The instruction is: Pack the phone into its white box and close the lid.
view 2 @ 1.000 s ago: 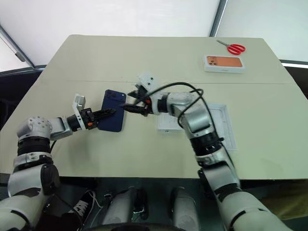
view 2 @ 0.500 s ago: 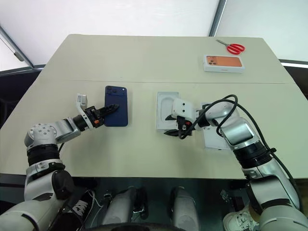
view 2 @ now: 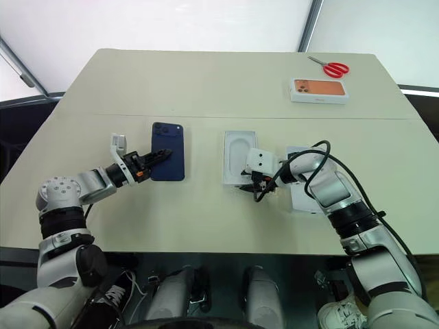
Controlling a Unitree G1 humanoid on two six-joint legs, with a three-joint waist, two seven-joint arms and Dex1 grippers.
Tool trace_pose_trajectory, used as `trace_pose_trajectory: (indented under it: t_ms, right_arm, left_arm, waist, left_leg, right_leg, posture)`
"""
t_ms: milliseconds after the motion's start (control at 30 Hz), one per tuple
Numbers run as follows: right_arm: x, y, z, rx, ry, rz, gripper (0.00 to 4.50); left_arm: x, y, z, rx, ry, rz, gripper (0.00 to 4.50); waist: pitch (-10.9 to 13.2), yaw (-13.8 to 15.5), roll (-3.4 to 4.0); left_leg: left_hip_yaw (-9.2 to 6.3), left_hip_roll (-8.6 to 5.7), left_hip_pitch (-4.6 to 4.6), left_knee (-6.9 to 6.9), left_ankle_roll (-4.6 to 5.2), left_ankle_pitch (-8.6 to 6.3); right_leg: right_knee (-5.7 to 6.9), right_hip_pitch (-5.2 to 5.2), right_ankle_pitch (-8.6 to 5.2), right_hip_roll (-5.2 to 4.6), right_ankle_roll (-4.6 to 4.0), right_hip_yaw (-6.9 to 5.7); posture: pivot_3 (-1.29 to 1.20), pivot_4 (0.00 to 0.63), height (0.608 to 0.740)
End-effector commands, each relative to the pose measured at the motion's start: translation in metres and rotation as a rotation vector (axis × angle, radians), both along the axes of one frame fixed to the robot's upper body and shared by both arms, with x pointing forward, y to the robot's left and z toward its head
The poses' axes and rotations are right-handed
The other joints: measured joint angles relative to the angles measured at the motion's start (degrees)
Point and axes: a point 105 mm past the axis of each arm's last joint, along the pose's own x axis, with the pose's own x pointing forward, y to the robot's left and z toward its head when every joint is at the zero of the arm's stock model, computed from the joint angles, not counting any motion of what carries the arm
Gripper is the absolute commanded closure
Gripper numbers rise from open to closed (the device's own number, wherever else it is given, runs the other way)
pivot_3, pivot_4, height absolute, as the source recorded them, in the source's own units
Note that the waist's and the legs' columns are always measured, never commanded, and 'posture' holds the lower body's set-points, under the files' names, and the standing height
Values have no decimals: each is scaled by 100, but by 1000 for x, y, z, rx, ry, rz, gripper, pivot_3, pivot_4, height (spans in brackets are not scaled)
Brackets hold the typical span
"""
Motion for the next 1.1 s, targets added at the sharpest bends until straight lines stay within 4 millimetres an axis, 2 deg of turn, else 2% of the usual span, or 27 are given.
trace_pose_trajectory:
  t_ms: [33, 333, 467, 633, 733, 867, 967, 1067, 1100]
  right_arm:
    - [1, -1, 0, -7, 3, -7, 3444]
    - [-3, 7, -4, 5, 19, 6, 3444]
    - [-12, 23, -3, 42, 35, 39, 3444]
    - [-28, 51, -6, 79, 67, 87, 3444]
    - [-37, 59, -10, 76, 89, 114, 3444]
    - [-33, 69, -7, 112, 80, 83, 3444]
    - [-27, 70, -3, 129, 73, 56, 2524]
    - [-29, 70, 5, 132, 56, 73, 1021]
    - [-29, 69, 7, 133, 51, 78, 1021]
  left_arm:
    - [-1, -3, 17, -17, -71, -18, 4500]
    - [0, -2, 17, -22, -69, -14, 4500]
    - [4, -2, 34, 23, -145, 7, 4500]
    - [13, 0, 67, -14, -212, 15, 4500]
    - [14, -6, 79, -23, -232, 0, 4500]
    - [12, -23, 84, -34, -245, -37, 4500]
    - [9, -29, 72, -17, -218, -52, 4500]
    - [4, -36, 61, 2, -198, -76, 4500]
    - [3, -38, 60, 4, -196, -83, 4500]
  waist:
    - [-1, 2, -1]
    - [-1, -5, -1]
    - [-1, -8, -2]
    - [-1, -11, -2]
    - [-1, -14, -1]
    - [-1, -12, -2]
    - [-1, -15, -1]
    - [-1, -17, -1]
    - [-1, -16, -1]
  left_leg:
    - [0, 0, 1, 2, -1, -1]
    - [-2, 0, 2, 2, -9, -5]
    - [-2, 2, 2, 2, -9, -5]
    - [-2, 5, 1, 2, -12, -4]
    - [-2, 4, 1, 2, -10, -3]
    - [-2, 4, 2, 2, -4, 0]
    - [-2, 4, 2, 2, -4, 1]
    - [-1, 4, 2, 2, -3, 1]
    - [-1, 4, 2, 2, -3, 1]
  right_leg:
    - [0, 2, 0, -1, 0, 0]
    - [0, 2, 0, -1, 0, 0]
    - [0, 2, 0, -1, 0, 0]
    - [0, 1, 0, 3, -1, 0]
    - [0, 1, 0, 2, -1, 0]
    - [0, 3, 0, 6, 0, 0]
    - [0, 3, 0, 10, 0, 1]
    - [0, 2, 0, 15, 0, 1]
    - [0, 2, 0, 15, 0, 1]
  posture:
    - [0, 150, 738]
    - [0, 150, 738]
    - [0, 150, 738]
    - [0, 150, 738]
    - [0, 150, 738]
    - [0, 150, 738]
    - [0, 150, 738]
    - [0, 150, 738]
    - [0, 150, 738]
